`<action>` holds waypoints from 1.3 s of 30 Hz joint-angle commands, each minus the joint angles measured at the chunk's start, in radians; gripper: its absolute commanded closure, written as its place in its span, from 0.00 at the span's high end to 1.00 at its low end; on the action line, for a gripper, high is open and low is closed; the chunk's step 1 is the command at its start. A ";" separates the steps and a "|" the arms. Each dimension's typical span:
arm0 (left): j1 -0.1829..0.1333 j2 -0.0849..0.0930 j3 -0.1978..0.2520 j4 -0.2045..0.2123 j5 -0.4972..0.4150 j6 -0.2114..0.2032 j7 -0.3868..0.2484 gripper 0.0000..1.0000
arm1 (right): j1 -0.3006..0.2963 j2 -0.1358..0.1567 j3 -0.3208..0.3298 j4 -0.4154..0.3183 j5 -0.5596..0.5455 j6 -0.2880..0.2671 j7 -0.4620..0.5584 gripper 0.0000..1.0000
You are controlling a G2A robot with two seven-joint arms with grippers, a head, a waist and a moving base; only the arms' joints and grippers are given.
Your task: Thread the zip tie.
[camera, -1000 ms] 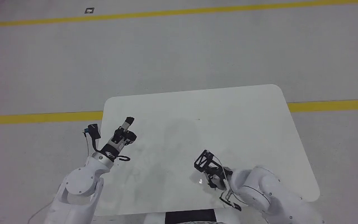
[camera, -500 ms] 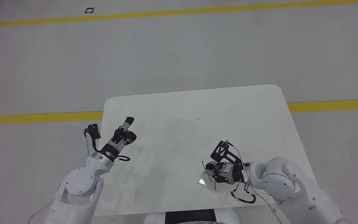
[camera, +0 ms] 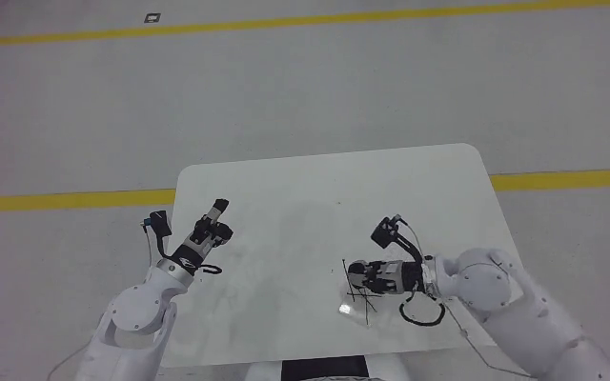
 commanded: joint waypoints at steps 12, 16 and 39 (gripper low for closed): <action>0.000 0.000 0.000 0.000 0.000 0.000 0.000 1.00 | 0.005 -0.016 -0.040 0.028 0.039 0.000 -0.121 0.00; 0.000 0.000 0.000 0.000 0.000 0.000 0.000 1.00 | 0.034 -0.030 -0.062 0.067 0.114 0.000 -0.213 0.00; 0.000 0.000 0.000 0.000 0.000 0.000 0.000 1.00 | 0.141 -0.088 -0.125 0.232 0.367 0.000 -0.368 0.00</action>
